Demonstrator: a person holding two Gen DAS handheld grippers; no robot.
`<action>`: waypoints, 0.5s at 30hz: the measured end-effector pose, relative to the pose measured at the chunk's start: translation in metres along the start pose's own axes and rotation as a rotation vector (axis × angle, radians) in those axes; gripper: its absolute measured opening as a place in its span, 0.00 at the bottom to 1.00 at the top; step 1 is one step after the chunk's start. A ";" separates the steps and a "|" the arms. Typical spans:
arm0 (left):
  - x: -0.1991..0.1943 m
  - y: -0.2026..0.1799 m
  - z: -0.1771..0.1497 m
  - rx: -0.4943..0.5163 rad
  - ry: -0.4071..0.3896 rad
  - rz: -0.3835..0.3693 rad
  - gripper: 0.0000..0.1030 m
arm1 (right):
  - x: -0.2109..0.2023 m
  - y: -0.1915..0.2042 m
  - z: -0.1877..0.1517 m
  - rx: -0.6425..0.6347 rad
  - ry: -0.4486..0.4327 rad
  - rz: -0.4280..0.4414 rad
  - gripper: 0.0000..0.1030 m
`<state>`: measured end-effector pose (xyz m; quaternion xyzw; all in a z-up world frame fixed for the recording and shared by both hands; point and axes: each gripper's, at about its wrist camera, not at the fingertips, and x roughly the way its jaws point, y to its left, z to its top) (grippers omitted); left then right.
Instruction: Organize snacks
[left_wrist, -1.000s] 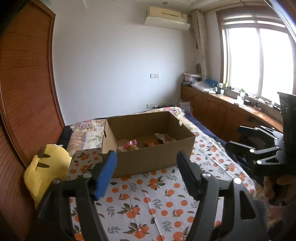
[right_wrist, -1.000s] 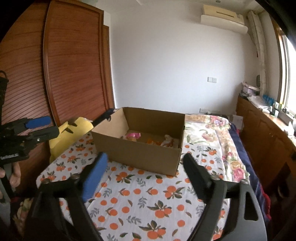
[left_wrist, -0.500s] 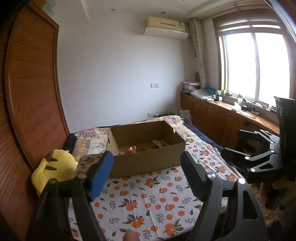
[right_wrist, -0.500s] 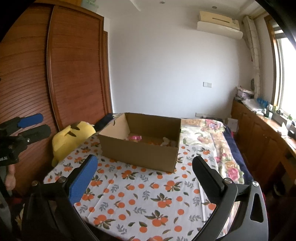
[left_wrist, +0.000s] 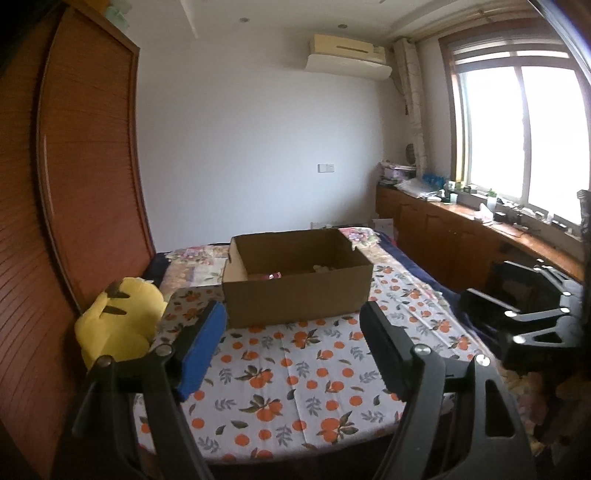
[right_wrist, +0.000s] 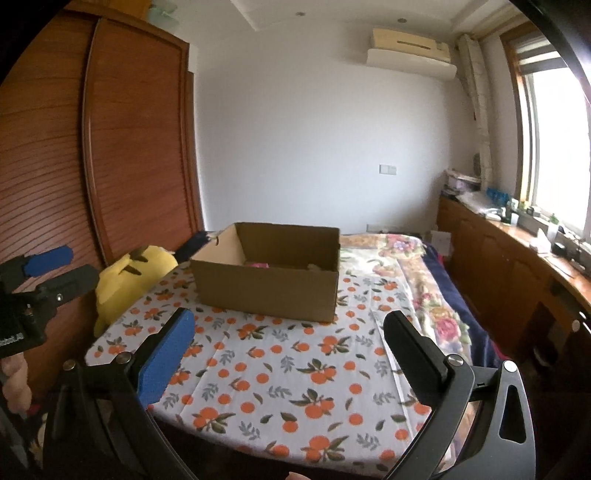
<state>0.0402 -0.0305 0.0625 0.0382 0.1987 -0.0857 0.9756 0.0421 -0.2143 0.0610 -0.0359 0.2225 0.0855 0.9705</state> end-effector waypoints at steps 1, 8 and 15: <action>0.000 -0.001 -0.004 0.010 -0.004 0.019 0.74 | -0.003 0.001 -0.002 0.003 -0.003 -0.003 1.00; 0.002 -0.003 -0.026 -0.004 -0.017 0.037 0.74 | -0.012 0.000 -0.016 0.014 -0.005 -0.010 1.00; 0.004 -0.008 -0.045 -0.018 -0.014 0.077 0.74 | -0.010 -0.006 -0.032 0.039 -0.016 -0.041 1.00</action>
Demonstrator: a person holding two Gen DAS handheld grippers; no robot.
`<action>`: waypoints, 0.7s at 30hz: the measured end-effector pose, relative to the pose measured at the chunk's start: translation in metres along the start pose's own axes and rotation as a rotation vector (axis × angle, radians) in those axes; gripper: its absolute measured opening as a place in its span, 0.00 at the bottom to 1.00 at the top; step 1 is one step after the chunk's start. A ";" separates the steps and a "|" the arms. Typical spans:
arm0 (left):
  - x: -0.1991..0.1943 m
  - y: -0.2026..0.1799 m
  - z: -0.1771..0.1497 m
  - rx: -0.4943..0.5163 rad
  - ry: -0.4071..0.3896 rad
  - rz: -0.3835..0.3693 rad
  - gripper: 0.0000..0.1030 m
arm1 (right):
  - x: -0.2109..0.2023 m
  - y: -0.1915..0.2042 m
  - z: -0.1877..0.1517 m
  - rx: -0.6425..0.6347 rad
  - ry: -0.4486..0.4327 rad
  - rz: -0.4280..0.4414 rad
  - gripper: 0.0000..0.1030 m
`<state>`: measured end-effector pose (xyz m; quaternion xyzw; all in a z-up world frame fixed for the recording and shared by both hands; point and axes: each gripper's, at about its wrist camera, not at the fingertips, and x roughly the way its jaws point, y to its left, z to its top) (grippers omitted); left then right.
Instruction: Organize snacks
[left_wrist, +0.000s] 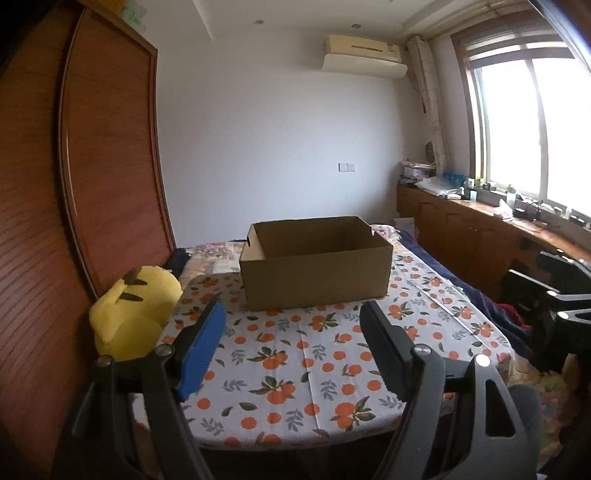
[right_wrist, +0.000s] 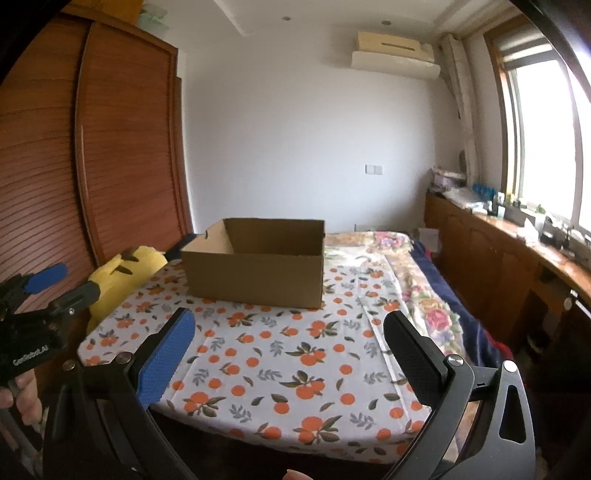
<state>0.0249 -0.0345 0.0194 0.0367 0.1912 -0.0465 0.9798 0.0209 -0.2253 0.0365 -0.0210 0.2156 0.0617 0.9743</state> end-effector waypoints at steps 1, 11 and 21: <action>0.000 0.000 -0.002 -0.003 0.001 0.001 0.74 | 0.001 -0.001 -0.002 0.006 0.003 0.001 1.00; 0.011 0.003 -0.017 -0.029 0.037 -0.005 0.74 | 0.013 -0.010 -0.020 0.015 0.024 -0.035 1.00; 0.014 0.005 -0.019 -0.027 0.035 0.001 0.74 | 0.010 -0.015 -0.020 0.023 0.015 -0.042 1.00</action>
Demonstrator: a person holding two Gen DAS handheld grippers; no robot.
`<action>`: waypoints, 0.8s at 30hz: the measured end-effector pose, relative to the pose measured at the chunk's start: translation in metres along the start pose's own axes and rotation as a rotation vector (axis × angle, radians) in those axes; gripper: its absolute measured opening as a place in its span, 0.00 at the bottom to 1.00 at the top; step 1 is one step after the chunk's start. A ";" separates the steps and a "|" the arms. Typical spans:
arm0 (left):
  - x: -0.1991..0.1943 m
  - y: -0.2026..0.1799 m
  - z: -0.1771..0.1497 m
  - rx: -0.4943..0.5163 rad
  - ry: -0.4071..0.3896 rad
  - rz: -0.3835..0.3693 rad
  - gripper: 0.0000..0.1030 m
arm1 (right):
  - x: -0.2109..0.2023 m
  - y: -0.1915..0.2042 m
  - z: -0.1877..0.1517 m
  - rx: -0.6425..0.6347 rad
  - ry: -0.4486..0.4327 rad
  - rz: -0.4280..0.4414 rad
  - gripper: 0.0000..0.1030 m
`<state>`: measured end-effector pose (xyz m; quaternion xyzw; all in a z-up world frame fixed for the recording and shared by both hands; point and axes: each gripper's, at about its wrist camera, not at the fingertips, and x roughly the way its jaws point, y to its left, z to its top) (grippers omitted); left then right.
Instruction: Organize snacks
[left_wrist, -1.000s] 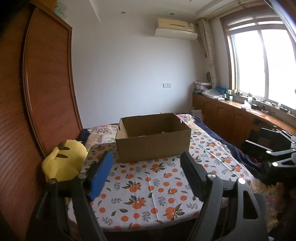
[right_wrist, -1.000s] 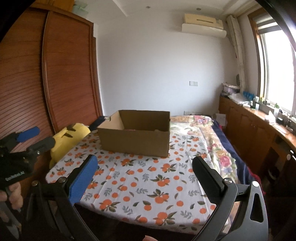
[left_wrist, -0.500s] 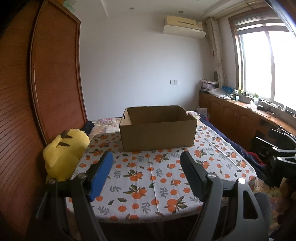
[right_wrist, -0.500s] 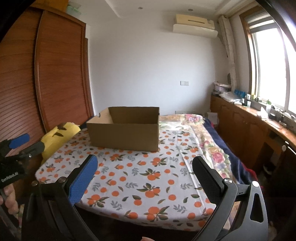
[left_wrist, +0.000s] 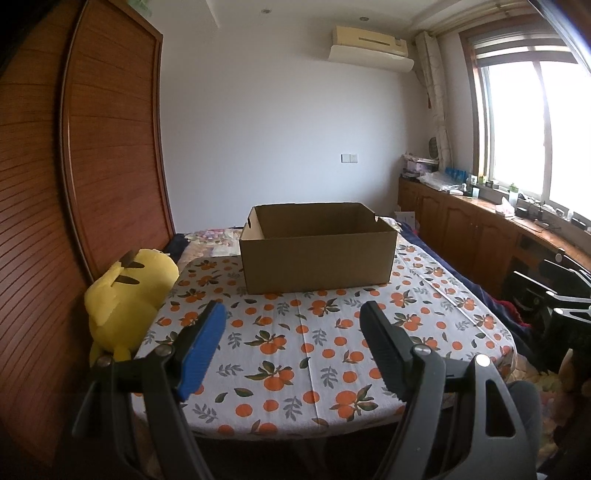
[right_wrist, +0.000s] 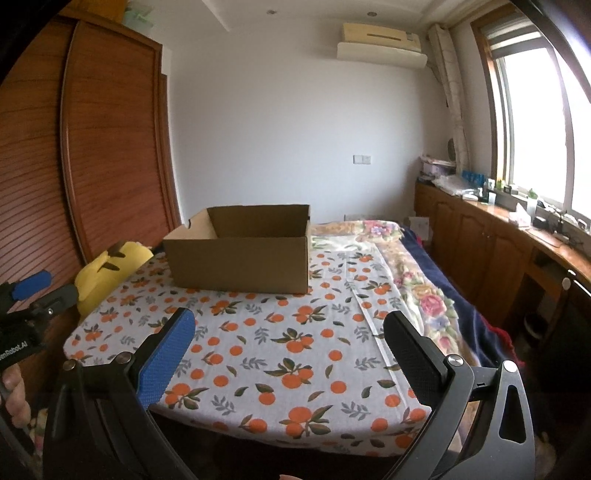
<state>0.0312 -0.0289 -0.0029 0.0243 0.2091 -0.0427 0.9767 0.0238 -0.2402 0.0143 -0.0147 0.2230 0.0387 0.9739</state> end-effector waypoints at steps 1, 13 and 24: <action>0.001 0.000 0.000 0.001 0.000 0.002 0.74 | 0.000 0.000 0.000 0.000 -0.001 0.002 1.00; -0.003 -0.001 0.000 0.018 -0.005 0.009 0.74 | 0.001 -0.001 0.000 0.000 -0.001 0.000 1.00; -0.006 -0.005 0.003 0.020 -0.009 0.010 0.74 | -0.001 -0.001 0.000 -0.002 -0.004 -0.001 1.00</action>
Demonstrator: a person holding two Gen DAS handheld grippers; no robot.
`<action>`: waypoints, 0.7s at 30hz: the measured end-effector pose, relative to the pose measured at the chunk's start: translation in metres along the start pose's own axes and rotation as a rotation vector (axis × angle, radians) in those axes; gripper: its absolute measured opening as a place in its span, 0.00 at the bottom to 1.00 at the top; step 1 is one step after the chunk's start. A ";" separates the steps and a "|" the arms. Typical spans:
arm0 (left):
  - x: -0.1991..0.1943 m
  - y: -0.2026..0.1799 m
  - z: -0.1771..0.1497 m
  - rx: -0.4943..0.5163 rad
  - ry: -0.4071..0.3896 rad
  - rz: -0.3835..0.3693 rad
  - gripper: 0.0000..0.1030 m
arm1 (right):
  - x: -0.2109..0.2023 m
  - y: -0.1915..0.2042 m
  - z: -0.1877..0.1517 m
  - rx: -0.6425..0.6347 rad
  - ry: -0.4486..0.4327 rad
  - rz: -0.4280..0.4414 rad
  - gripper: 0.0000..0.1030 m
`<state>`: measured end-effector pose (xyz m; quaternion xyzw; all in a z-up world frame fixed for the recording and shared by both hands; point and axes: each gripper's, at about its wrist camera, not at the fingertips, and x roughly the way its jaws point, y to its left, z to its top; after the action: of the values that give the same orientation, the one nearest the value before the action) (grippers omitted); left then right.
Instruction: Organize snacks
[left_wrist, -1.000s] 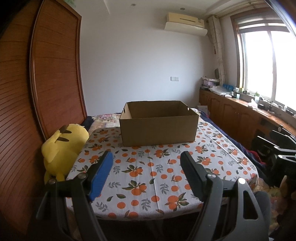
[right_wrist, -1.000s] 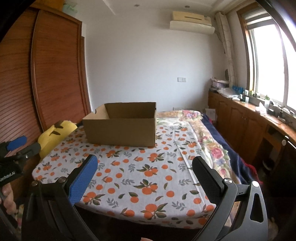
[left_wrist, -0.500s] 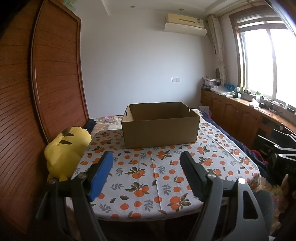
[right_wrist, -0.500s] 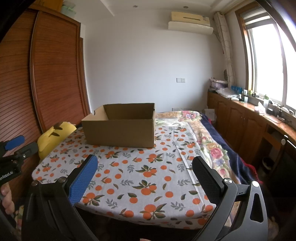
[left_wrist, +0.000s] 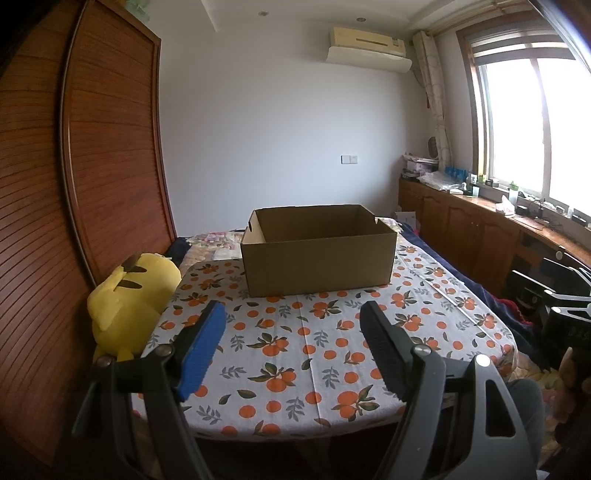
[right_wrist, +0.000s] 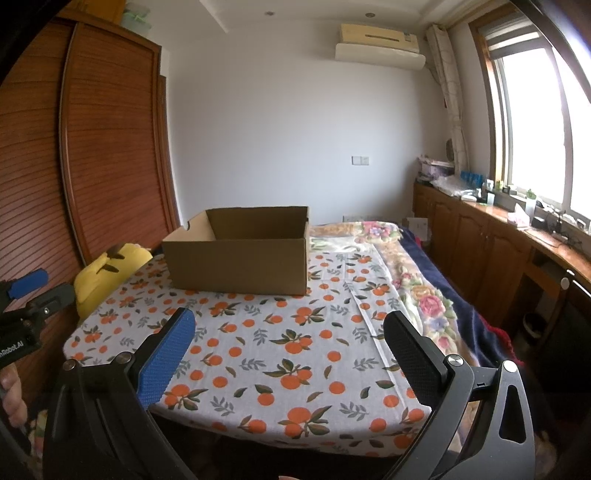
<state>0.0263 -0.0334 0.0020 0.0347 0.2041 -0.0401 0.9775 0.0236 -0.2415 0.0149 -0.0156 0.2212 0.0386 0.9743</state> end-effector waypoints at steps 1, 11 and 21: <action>0.000 0.000 0.000 0.000 0.001 0.000 0.74 | 0.001 0.001 0.000 0.003 0.002 0.001 1.00; 0.000 0.000 0.000 -0.002 0.001 -0.003 0.74 | 0.001 0.001 0.000 0.003 0.002 0.002 1.00; 0.000 0.000 0.000 -0.001 -0.001 -0.002 0.74 | 0.000 0.001 0.001 0.004 0.002 0.001 1.00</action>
<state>0.0261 -0.0335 0.0024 0.0342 0.2036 -0.0410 0.9776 0.0240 -0.2409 0.0154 -0.0137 0.2220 0.0388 0.9742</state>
